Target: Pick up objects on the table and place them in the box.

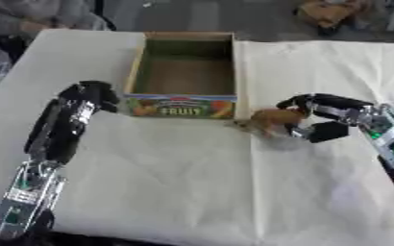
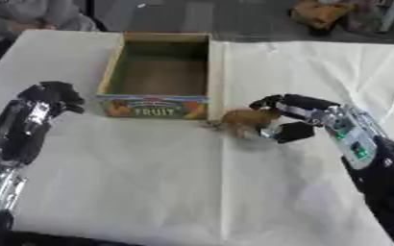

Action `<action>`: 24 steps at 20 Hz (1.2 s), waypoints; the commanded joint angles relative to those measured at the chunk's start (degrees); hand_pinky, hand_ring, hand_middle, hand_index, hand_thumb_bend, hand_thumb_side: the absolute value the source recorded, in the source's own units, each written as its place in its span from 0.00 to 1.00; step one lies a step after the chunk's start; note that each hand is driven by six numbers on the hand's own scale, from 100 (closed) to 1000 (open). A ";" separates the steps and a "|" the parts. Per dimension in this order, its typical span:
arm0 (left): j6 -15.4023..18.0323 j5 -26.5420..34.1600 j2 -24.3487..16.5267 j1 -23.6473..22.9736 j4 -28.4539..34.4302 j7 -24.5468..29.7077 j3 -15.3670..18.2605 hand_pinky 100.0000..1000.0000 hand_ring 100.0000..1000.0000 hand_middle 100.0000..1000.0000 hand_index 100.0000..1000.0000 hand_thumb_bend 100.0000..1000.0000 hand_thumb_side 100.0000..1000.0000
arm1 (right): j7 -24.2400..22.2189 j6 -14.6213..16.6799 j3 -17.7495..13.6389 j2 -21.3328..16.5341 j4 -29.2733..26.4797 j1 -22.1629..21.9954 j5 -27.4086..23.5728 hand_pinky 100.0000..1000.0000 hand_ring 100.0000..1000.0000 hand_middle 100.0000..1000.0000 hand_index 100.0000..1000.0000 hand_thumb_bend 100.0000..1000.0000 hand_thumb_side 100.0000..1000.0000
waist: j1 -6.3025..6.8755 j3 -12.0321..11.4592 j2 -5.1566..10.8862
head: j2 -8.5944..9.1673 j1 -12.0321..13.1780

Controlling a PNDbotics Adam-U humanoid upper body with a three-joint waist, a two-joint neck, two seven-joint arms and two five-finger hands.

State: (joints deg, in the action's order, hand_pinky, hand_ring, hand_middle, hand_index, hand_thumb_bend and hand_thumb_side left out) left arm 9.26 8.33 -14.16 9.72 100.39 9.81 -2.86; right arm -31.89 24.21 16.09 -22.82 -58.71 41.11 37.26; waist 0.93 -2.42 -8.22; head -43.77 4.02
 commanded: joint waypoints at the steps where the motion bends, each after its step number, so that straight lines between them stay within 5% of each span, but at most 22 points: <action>1: -0.01 0.36 -1.10 0.69 0.68 0.26 -0.01 0.58 0.61 0.54 0.68 0.00 0.56 | 0.19 0.44 -0.24 0.00 0.00 1.51 1.00 0.88 0.95 0.84 0.96 0.00 0.67 | 0.00 -0.20 0.83 | -0.35 -0.16; 12: -0.04 0.41 -1.15 0.76 0.73 0.41 -0.11 0.58 0.61 0.54 0.68 0.00 0.56 | 0.56 1.36 -0.03 1.09 1.21 1.76 3.45 0.86 0.90 0.80 0.93 0.00 0.64 | -0.11 -0.42 0.84 | -0.35 -0.26; 14: -0.05 0.42 -1.14 0.76 0.74 0.39 -0.09 0.58 0.61 0.54 0.68 0.00 0.56 | 1.56 1.48 -0.25 1.13 0.83 1.80 3.55 0.77 0.77 0.65 0.81 0.00 0.45 | -0.12 -0.37 0.84 | -0.34 -0.21; 17: -0.07 0.41 -1.14 0.76 0.72 0.39 -0.10 0.58 0.61 0.54 0.68 0.00 0.56 | 3.64 1.48 -0.23 1.12 0.44 1.71 4.05 0.77 0.77 0.65 0.81 0.00 0.45 | -0.13 -0.35 0.83 | -0.33 -0.19; 18: -0.08 0.40 -1.14 0.75 0.72 0.40 -0.11 0.58 0.61 0.54 0.68 0.00 0.56 | 4.19 1.55 -0.16 1.15 0.39 1.73 4.25 0.66 0.60 0.48 0.67 0.00 0.08 | -0.14 -0.35 0.83 | -0.30 -0.20; 24: -0.07 0.38 -1.12 0.75 0.72 0.43 -0.11 0.58 0.61 0.54 0.68 0.00 0.56 | 7.79 1.95 0.23 1.21 0.02 1.58 5.62 0.62 0.53 0.41 0.60 0.00 0.03 | -0.17 -0.31 0.81 | -0.19 -0.19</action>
State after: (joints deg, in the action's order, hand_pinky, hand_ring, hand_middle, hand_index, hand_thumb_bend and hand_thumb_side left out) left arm 9.09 8.49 -14.16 9.72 100.39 10.06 -2.95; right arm -24.85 26.18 16.35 -20.86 -58.01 41.98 42.02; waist 0.72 -2.77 -8.11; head -43.77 3.89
